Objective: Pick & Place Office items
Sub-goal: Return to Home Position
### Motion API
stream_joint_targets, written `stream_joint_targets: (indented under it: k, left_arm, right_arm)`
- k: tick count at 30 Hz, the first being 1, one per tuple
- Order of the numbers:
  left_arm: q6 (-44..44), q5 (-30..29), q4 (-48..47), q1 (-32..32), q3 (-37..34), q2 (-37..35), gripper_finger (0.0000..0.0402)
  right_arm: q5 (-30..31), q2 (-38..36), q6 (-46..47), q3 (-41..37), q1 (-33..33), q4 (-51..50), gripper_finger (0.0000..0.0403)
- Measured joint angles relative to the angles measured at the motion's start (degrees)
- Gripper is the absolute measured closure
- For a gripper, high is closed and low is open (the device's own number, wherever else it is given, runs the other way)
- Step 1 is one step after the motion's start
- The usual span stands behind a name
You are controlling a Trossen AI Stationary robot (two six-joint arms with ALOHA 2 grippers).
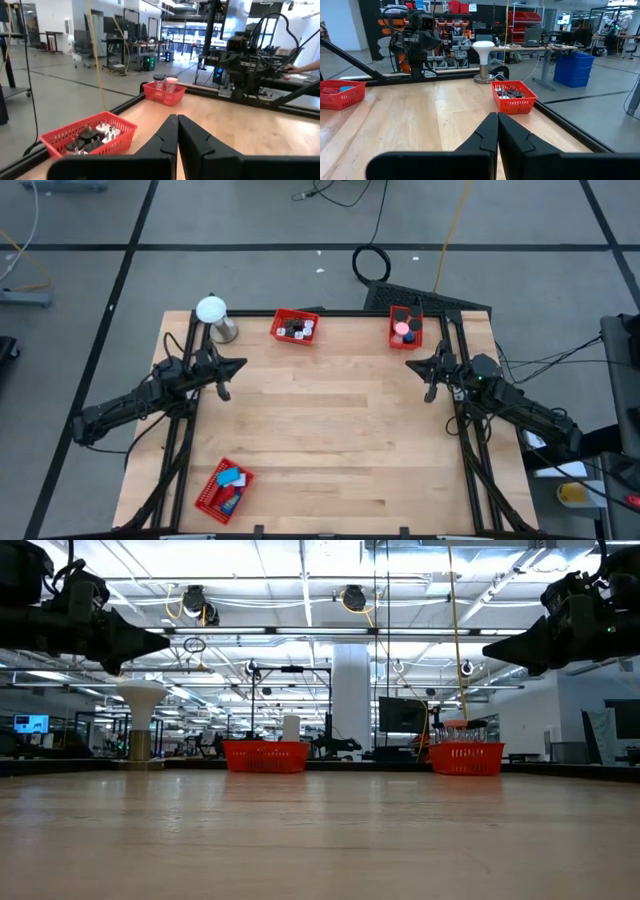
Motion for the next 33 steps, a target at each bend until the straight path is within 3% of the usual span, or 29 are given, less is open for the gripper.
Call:
stream_joint_targets:
  k: [12,19,24,33]
  left_arm:
    - [-1.3,3.5,-1.3,0.0,0.0,0.1,0.0374]
    - [-1.1,3.5,-1.3,0.0,0.0,0.0,0.0389]
    - [-1.1,3.5,-1.3,0.0,0.0,0.0,0.0399]
    - [-1.0,3.5,-1.3,0.0,0.0,0.0,0.0371]
  right_arm:
    - [0.0,0.0,1.5,-0.5,0.0,1.0,0.0403]
    - [0.3,0.0,2.4,-4.9,0.0,9.5,0.0403]
    - [0.1,0.1,6.0,-5.8,0.0,9.8,0.0403]
    - [0.1,0.2,8.6,-5.9,0.0,9.6,0.0403]
